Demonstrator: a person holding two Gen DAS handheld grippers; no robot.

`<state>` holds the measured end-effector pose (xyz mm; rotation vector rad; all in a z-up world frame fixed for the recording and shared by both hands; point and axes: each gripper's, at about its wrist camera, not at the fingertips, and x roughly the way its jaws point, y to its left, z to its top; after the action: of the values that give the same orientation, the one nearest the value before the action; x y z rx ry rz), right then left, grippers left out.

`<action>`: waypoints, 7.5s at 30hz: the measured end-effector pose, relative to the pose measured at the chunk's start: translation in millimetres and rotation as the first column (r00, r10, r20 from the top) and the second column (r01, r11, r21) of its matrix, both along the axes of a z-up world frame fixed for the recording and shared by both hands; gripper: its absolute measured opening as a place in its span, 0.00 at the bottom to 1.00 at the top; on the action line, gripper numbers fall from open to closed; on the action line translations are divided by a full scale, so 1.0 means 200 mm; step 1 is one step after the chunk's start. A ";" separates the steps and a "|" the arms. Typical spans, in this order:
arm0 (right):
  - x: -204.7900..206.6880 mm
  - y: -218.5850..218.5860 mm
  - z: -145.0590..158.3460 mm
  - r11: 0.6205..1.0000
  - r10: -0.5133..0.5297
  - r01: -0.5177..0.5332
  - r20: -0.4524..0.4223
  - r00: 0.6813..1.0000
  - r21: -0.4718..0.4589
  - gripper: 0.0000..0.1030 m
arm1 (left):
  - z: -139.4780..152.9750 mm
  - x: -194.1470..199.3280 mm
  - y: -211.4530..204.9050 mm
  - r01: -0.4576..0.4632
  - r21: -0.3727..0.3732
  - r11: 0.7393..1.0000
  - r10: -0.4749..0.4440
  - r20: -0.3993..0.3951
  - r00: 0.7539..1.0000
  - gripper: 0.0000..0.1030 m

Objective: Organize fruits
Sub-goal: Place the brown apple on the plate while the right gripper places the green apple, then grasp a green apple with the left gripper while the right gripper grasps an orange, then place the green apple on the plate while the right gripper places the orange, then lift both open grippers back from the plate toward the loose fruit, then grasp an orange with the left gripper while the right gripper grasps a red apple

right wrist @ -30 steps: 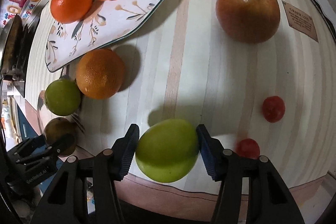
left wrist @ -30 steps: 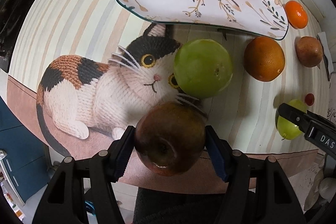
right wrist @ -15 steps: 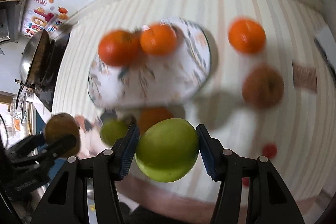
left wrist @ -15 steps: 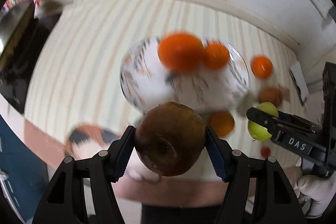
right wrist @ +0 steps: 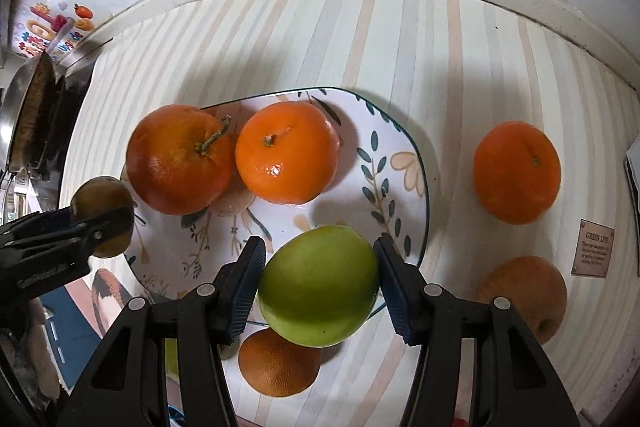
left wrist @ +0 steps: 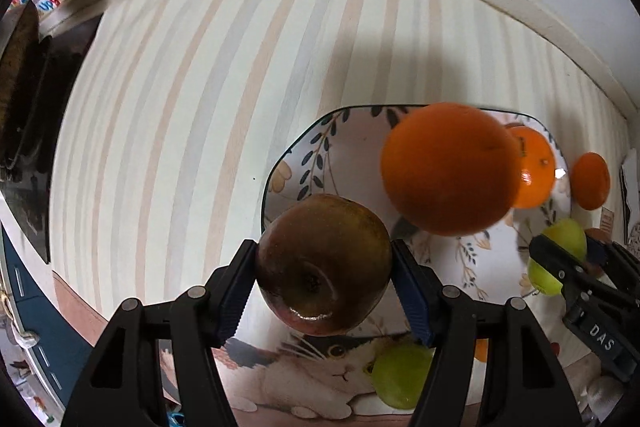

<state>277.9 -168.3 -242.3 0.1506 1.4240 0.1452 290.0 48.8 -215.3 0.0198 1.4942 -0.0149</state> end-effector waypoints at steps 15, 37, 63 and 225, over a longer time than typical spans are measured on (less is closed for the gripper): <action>0.06 -0.03 0.02 1.000 -0.014 0.015 -0.050 0.999 0.015 0.81 | -0.04 -0.05 0.09 -0.044 -0.060 0.997 0.043 -0.019 0.999 0.82; -0.43 -0.01 0.60 0.995 0.038 -0.018 0.195 0.980 -0.102 0.89 | 0.51 -0.55 -0.03 -0.071 -0.039 0.997 0.079 0.243 0.967 0.82; -0.84 -0.11 1.15 0.998 -0.026 0.046 0.391 0.920 -0.042 0.89 | 0.87 -0.86 -0.14 0.012 -0.056 0.998 0.011 0.391 0.920 0.82; -0.59 -0.83 0.45 0.958 -0.258 0.241 0.104 0.960 0.153 0.90 | 0.48 -0.57 -0.70 0.110 -0.047 0.993 -0.098 0.204 0.974 0.82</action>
<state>160.4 -333.4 -151.4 0.4285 1.2600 0.0435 176.2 -90.5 -120.2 0.0509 1.2879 -0.1374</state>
